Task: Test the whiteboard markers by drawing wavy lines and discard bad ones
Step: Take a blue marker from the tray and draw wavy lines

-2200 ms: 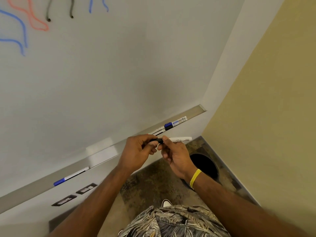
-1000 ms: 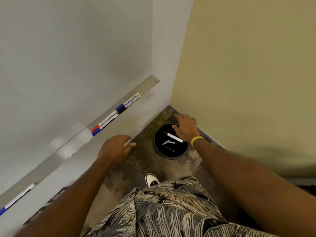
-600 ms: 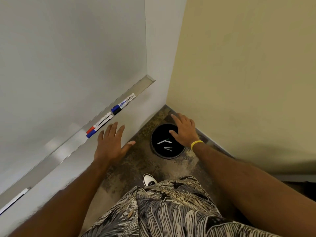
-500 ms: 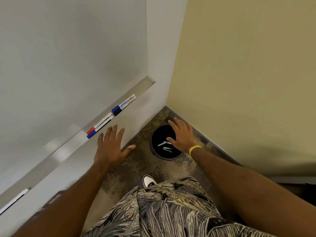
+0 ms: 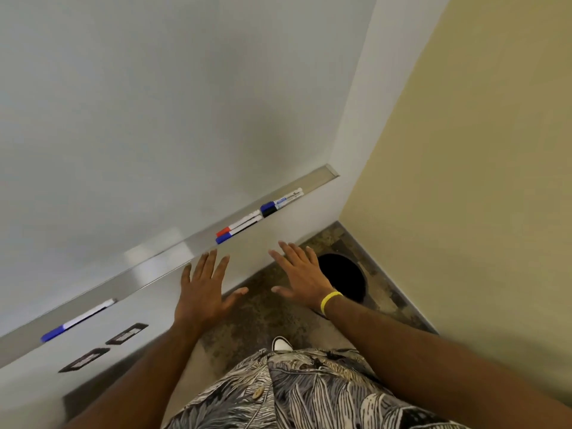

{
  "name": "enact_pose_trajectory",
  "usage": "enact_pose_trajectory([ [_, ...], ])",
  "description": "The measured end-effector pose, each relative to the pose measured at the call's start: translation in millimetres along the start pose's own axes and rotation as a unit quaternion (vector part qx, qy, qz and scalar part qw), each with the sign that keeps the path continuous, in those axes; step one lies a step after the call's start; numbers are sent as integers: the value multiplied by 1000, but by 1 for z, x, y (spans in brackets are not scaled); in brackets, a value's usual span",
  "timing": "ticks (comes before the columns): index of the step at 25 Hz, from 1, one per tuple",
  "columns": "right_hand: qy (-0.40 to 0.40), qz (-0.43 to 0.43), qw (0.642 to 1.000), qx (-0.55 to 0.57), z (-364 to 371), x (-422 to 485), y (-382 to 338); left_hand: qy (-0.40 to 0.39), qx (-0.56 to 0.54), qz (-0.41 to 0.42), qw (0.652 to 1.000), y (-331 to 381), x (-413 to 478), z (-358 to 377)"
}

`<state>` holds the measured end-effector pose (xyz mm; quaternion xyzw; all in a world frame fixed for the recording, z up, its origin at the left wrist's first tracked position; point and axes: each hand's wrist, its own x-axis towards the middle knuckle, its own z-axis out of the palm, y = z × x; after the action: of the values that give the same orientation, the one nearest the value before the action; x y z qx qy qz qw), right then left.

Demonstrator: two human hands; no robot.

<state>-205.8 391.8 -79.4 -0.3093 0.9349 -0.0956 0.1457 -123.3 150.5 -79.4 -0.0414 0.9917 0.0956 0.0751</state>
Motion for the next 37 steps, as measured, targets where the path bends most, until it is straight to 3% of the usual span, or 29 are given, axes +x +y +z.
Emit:
enact_pose_trajectory([
  [9, -28, -133, 990, -25, 3, 51, -121, 39, 9, -140, 989, -103, -82, -10],
  [17, -53, -219, 973, -58, 24, 80, -230, 24, -3, -246, 969, -179, -156, -13],
  [27, -87, -271, 955, -84, 58, 117, -343, 1, -16, -301, 953, -247, -203, -10],
  [37, -96, -264, 958, -62, 83, 157, -385, -6, -50, -302, 952, -277, -204, -5],
])
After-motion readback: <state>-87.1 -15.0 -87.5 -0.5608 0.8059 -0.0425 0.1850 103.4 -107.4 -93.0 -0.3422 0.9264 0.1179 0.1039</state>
